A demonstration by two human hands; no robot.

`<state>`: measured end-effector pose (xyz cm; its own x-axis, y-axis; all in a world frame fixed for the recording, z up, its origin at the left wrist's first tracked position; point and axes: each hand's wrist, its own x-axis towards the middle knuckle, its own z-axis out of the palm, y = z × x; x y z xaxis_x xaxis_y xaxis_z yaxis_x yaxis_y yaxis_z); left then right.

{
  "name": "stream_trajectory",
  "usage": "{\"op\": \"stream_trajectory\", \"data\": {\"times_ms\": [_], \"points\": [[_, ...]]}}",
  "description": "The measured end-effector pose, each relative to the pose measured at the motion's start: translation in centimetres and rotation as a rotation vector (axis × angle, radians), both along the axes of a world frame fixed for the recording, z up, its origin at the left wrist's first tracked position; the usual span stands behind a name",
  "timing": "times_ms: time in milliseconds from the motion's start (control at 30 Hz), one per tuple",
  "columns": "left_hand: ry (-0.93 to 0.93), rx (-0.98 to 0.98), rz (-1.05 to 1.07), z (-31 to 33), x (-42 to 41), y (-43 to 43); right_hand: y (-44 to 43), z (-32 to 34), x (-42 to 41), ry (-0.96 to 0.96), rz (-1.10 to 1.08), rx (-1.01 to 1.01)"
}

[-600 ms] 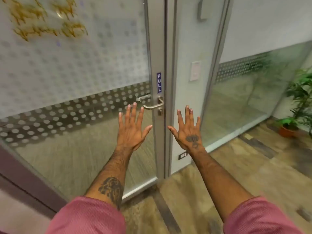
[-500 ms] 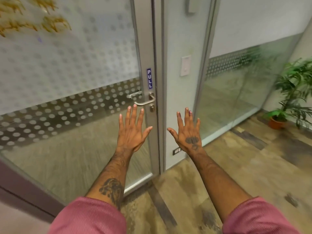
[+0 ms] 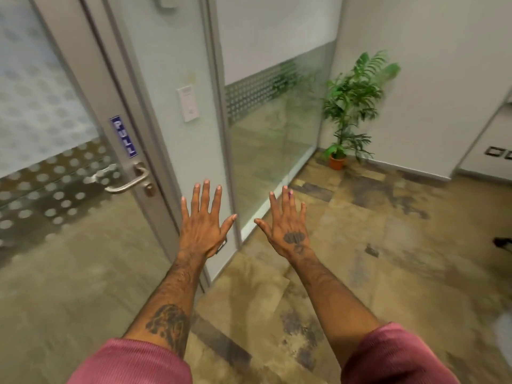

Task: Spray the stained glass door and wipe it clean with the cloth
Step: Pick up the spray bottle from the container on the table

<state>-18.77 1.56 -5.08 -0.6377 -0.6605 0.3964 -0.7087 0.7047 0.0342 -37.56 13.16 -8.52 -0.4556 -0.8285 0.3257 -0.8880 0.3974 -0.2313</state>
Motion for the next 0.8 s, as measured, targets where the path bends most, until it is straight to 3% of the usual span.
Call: {"op": "stream_trajectory", "data": {"times_ms": [367, 800], "points": [[-0.007, 0.013, -0.427, -0.6, -13.7, 4.4, 10.9, -0.3, -7.0, -0.006, -0.41, 0.014], [-0.012, 0.016, -0.904, -1.3, -31.3, 23.7, 33.9, -0.7, -14.7, 0.015, -0.894, 0.039]]}}
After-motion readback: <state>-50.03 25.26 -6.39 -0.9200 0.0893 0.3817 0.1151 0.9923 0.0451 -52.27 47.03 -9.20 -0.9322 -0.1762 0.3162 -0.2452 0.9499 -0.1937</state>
